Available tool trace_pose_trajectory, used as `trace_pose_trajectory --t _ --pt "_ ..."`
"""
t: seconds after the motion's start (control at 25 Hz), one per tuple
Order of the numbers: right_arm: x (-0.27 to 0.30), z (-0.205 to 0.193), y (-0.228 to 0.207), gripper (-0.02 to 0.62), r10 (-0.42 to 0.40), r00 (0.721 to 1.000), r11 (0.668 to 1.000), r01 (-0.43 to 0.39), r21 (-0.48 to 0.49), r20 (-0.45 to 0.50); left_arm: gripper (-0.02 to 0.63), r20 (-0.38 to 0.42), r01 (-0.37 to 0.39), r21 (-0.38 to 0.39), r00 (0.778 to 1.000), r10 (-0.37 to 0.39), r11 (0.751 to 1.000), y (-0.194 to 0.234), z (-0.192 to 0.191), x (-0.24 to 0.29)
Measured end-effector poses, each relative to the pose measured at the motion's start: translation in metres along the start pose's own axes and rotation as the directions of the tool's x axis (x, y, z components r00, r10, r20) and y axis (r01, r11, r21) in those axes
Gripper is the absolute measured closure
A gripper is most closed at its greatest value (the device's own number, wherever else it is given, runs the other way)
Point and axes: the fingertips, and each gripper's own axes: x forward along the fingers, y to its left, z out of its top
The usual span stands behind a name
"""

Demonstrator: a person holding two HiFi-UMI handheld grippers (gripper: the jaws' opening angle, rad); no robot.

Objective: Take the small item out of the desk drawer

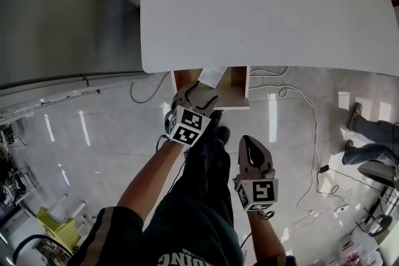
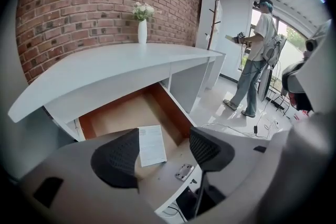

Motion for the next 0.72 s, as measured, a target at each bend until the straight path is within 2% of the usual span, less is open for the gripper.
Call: trace_pose_trajectory --t 0.28,0.4,0.52,0.72 --pt "0.018 -0.016 -0.002 0.571 0.008 0.998 1.000 -0.008 0.003 -0.065 0.271 -0.046 -0.021 -0.011 0.999 0.021 1.000 0.011 -0.012 0.030" --pt "0.025 -0.017 -0.004 0.571 0.014 0.999 1.000 -0.013 0.014 -0.039 0.261 -0.060 -0.043 -0.020 0.997 0.042 0.999 0.017 -0.014 0.044" --pt "0.030 -0.023 -0.008 0.571 0.011 0.999 1.000 -0.010 0.017 -0.053 0.254 -0.085 -0.049 -0.015 0.995 0.048 0.999 0.019 -0.019 0.060" --pt "0.042 -0.027 -0.028 0.571 -0.032 0.997 0.999 0.034 0.031 -0.071 0.218 -0.125 -0.082 0.016 0.989 0.083 0.997 0.029 -0.027 0.087"
